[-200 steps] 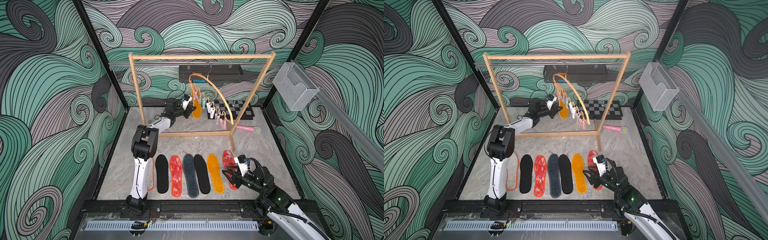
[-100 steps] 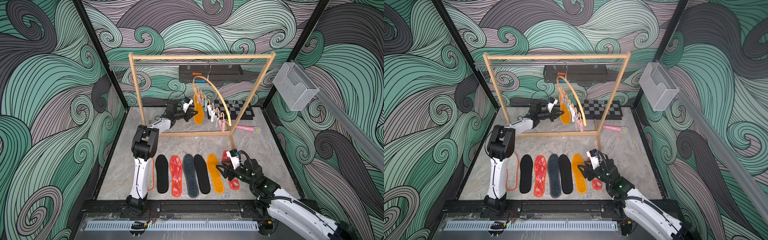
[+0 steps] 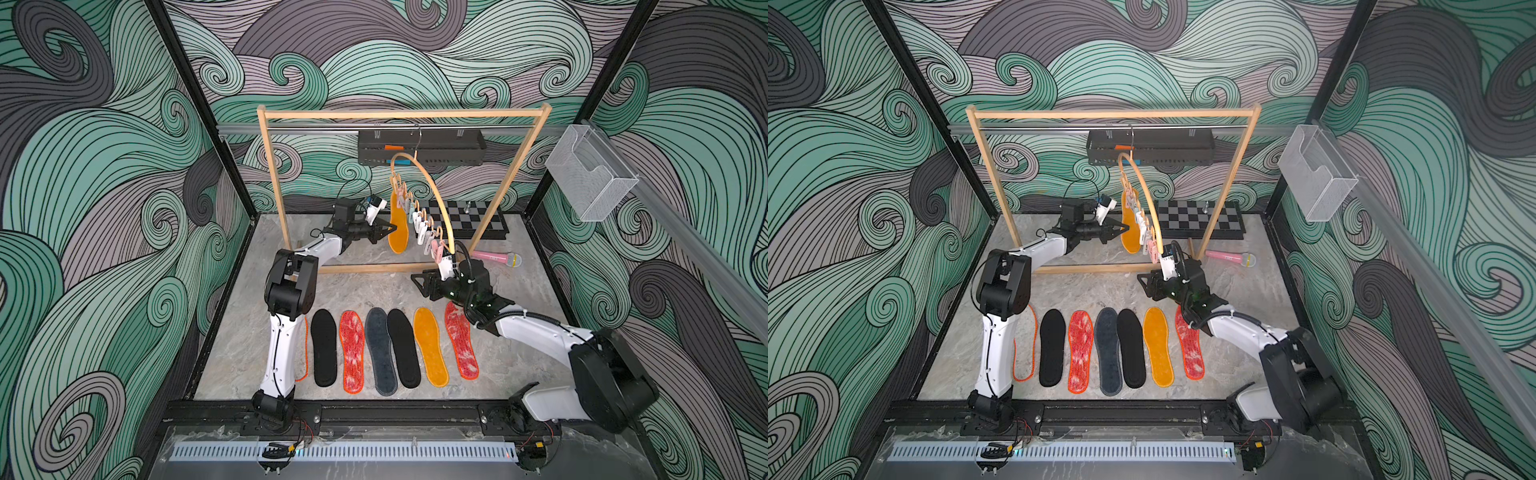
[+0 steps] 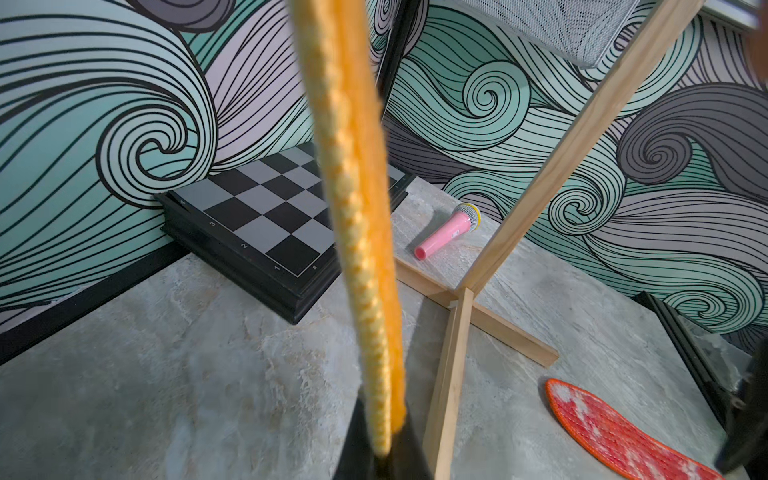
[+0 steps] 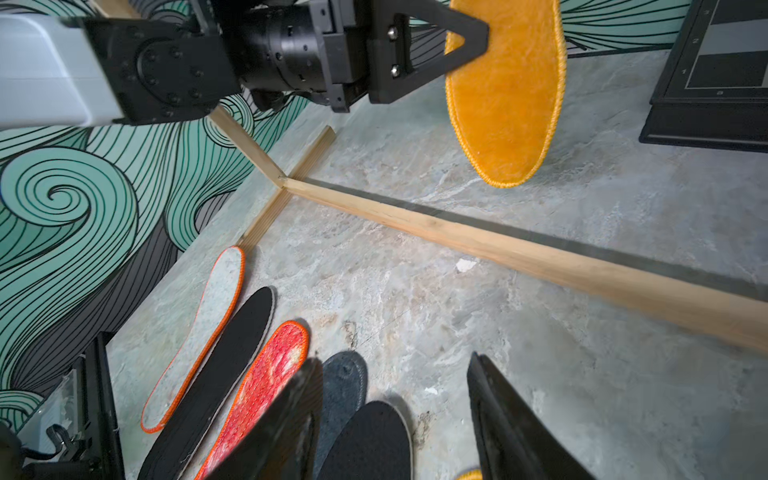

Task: Take the shoe insoles off the hanger
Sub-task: Remove the insole from the hanger.

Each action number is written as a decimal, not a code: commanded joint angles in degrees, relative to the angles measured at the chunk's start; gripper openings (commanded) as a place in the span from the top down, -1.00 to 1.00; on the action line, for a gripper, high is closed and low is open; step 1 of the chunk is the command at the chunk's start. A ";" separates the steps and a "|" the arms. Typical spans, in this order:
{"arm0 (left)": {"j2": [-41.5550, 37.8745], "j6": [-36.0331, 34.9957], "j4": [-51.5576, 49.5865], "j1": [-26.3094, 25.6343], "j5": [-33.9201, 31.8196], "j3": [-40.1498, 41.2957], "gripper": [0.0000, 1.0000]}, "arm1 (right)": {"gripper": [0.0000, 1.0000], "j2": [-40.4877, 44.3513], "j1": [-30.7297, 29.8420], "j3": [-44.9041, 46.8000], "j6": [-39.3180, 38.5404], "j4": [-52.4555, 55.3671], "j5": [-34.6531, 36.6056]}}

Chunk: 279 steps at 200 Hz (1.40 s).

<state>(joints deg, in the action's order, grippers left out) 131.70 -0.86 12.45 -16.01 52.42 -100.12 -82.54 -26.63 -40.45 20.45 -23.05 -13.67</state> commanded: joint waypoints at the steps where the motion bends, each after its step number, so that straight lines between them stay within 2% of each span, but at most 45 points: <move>1: 2.23 0.14 -3.56 0.37 4.10 -3.01 1.00 | -0.13 -4.60 1.78 -4.91 1.06 -3.30 -4.10; 43: 2.20 -0.79 -6.25 0.46 7.37 -4.16 1.00 | -0.12 -13.51 5.01 -15.01 0.16 -1.43 -6.88; 132: 0.17 -2.69 -11.48 0.37 12.58 -4.22 1.00 | -0.15 -24.16 9.02 -34.20 -3.53 2.92 -14.27; 198: -1.07 -5.20 -15.33 0.37 15.79 -4.20 1.00 | -0.21 -30.05 12.12 -45.08 -5.64 2.93 -24.07; 279: -1.19 -11.20 -24.81 0.40 21.47 -6.50 1.00 | -0.23 -39.09 13.55 -58.84 -2.36 2.26 -40.38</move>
<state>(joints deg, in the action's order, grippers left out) 133.29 -7.92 -6.98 -15.88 69.89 -104.05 -119.83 -12.99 -95.94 17.34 -20.25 -46.81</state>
